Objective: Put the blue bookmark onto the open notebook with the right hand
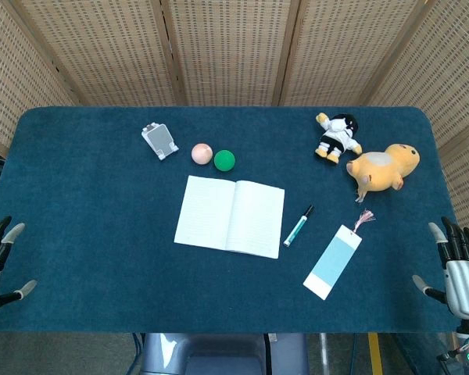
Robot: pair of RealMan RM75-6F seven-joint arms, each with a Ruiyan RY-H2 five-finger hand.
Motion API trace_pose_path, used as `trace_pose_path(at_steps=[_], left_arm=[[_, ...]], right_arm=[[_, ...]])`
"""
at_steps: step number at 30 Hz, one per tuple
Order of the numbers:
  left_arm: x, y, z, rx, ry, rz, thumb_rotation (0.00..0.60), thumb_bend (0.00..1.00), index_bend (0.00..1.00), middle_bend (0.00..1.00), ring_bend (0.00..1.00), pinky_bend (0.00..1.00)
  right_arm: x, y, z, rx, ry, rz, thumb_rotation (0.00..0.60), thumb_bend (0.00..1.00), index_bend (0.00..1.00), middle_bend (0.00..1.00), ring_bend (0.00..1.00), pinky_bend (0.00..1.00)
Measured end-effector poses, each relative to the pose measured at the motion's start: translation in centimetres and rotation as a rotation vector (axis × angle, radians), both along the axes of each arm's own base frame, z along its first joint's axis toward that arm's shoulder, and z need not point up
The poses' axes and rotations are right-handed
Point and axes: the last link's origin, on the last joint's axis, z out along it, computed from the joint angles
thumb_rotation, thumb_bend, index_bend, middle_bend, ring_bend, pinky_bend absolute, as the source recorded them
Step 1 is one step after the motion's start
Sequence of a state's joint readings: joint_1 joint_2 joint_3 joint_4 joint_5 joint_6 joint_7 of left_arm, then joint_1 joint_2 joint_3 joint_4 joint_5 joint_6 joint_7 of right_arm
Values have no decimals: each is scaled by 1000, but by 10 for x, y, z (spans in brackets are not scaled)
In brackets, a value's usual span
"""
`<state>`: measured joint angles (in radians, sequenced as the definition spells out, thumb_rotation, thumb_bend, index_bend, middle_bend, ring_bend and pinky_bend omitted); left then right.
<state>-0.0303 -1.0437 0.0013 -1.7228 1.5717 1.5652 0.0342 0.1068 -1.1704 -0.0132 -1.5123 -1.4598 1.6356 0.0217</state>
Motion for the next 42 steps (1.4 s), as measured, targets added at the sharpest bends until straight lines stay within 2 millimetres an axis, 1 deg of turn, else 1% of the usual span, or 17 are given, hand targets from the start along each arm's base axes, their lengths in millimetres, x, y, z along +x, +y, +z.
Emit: trace_pose_path(at_steps=[3,4,6,8,9,10,11,13,14,17,21,24,29,33,39,42], left_arm=[[-1,0,0,-6,-1,-1,600,0,0,0,0,0],[-1,1,0,-9,-2,0,600,0,0,0,0,0],[-1,1,1,-9,-2,2,600,0,0,0,0,0],[-1,2,1,-8,-6,3,600,0,0,0,0,0],[-1,2,1,-8,-8,3,600,0,0,0,0,0],[-1,2,0,-9,-7,2,600,0,0,0,0,0],[-1,2,0,-9,-6,2,600,0,0,0,0,0],[0,2,0,-8,-4,2,600,0,0,0,0,0],[0,3,0,-7,-3,3,600,0,0,0,0,0],[0,5,-1,-4,-1,8,600,0,0,0,0,0],[0,7,-3,-8,2,17,600,0,0,0,0,0],[0,9,-5,-13,8,24,600,0,0,0,0,0],[0,11,-7,-20,11,31,600,0,0,0,0,0],[-1,13,-7,-20,10,37,600,0,0,0,0,0],[-1,13,-7,-24,12,40,600,0,0,0,0,0],[-1,13,-8,-27,13,40,600,0,0,0,0,0]], right_arm=[[0,0,-1,11,-2,0,600,9,0,0,0,0],[0,0,-2,18,-5,-1,600,41,0,0,0,0],[-1,0,-3,49,-22,-9,600,200,0,0,0,0],[-1,-1,-4,84,-53,-14,600,520,0,0,0,0],[0,-2,-4,109,-78,-13,600,551,1,0,0,0],[1,-4,-4,129,-97,-10,600,740,19,0,0,0],[1,-7,-4,151,-112,-3,600,884,48,7,0,0],[6,-18,-6,205,-126,33,600,999,110,32,0,7],[9,-24,-7,226,-118,54,600,1000,139,48,0,15],[18,-44,-13,301,-65,129,600,1000,186,57,0,37],[28,-74,-26,392,42,216,600,1000,196,58,0,41],[30,-88,-42,454,65,214,600,1000,196,60,0,41],[31,-106,-68,544,97,189,600,1000,196,67,0,42],[33,-119,-89,573,174,196,600,1000,196,67,0,42],[34,-130,-102,570,276,208,600,1000,187,67,0,45],[32,-134,-105,566,288,197,600,1000,186,67,0,45]])
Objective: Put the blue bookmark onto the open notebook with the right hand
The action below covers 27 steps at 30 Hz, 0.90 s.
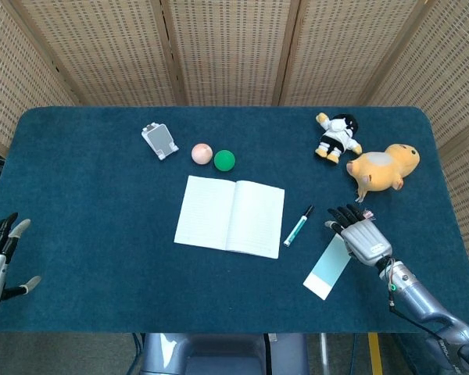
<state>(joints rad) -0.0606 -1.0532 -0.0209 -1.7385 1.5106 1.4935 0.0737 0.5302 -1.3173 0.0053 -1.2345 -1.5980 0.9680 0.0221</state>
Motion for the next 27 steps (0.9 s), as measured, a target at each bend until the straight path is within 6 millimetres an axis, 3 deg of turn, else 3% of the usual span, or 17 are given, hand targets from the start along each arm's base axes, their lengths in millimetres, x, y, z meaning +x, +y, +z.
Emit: trace_pose_path(at_steps=[11,27], left_arm=[[0,0,-2,-5,6,1,600,0,0,0,0,0],[1,1,-4,-13,10,5,600,0,0,0,0,0]], right_arm=[[-13,-10,-7,1,96,-29,600,1000,186,68,0,46],[-28,-8,-20,35,201,-69,600,1000,186,75,0,66]])
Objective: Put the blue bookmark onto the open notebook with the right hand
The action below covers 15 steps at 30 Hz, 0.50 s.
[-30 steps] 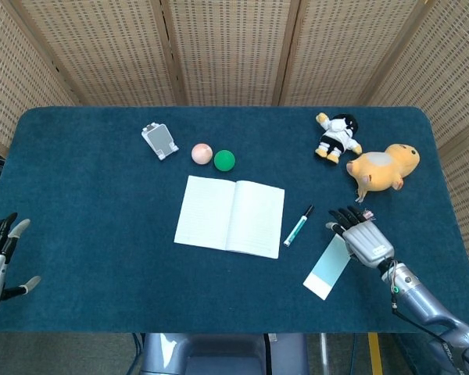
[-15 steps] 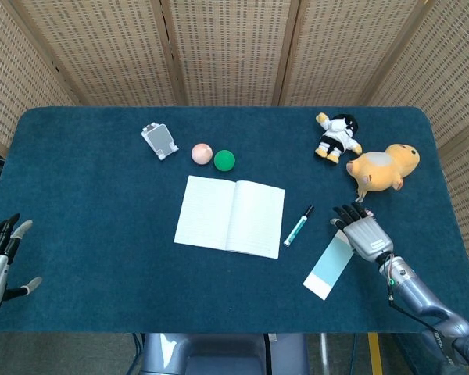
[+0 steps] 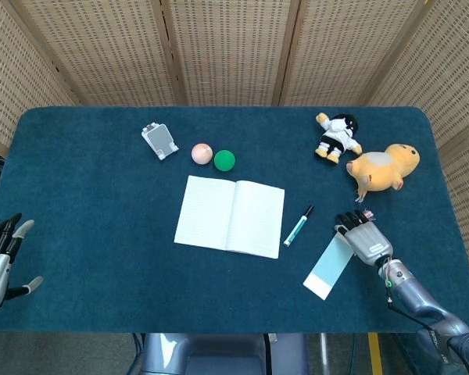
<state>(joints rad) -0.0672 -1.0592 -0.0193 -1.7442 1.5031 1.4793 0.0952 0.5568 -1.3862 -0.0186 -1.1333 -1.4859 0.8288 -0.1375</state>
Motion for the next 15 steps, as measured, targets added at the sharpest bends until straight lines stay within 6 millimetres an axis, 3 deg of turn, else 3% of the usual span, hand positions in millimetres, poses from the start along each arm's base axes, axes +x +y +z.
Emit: trace_pose_path(at_steps=[15], left_arm=[[1,2,-3,-13,7,1,600,0,0,0,0,0]], right_arm=[[-34,15,27,-43,88,-49,600,1000,186,84,0,71]])
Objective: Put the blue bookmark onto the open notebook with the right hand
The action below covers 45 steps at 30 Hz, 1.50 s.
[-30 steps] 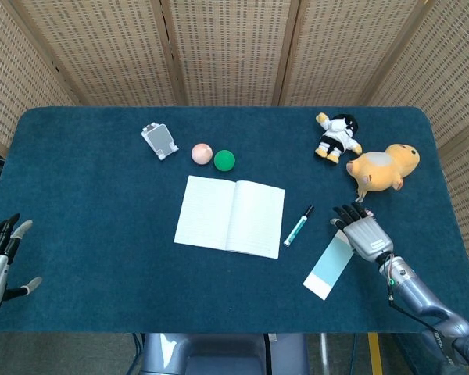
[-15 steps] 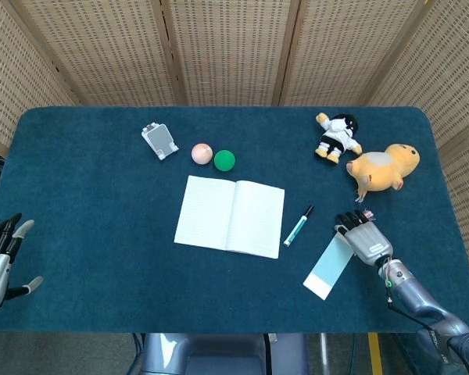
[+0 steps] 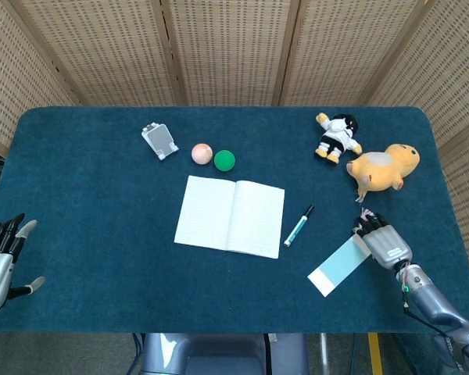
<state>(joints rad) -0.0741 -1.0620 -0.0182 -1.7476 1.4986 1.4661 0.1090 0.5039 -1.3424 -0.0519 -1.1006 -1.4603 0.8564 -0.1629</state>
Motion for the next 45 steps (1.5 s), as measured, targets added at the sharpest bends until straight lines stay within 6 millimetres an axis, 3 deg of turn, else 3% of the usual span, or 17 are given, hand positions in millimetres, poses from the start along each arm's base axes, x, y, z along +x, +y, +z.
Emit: trace_pose_path(at_steps=[8,13,14,15,17,19,26,32,40,45], left_arm=[[1,-2,-2,-2,5,-6,600,0,0,0,0,0],[1,-2,-3,-5,8,-7,600,0,0,0,0,0],[1,-2,-2,-3,7,-8,600,0,0,0,0,0],[1,-2,-2,-2,6,-8,600,0,0,0,0,0],[1,-2,-2,1,5,-7,600,0,0,0,0,0],[1,-3,-1,1,6,-7,600,0,0,0,0,0],[1,-3,-3,-6,14,-10,600,0,0,0,0,0],[1,-2,-3,-6,17,-6,600,0,0,0,0,0],[0,-1,-4,-12,22,-1,600,0,0,0,0,0],[0,0,-3,-9,19,2,600,0,0,0,0,0]], right_arm=[[-18,20,16,-17,44,-17,600,1000,186,89,0,71],[-16,27,23,-43,26,-2,600,1000,176,65,0,69],[-14,28,24,-52,14,4,600,958,156,39,0,62],[-11,29,27,-65,-8,14,600,852,138,23,0,55],[-6,30,32,-84,-51,29,600,286,76,0,0,27],[1,31,37,-98,-110,44,600,10,47,0,0,9],[20,38,47,-24,-231,108,600,0,41,0,0,0],[29,39,34,80,-225,167,600,0,60,0,0,0],[42,30,16,139,-195,191,600,0,193,0,0,0],[47,26,7,158,-175,199,600,0,197,0,0,0]])
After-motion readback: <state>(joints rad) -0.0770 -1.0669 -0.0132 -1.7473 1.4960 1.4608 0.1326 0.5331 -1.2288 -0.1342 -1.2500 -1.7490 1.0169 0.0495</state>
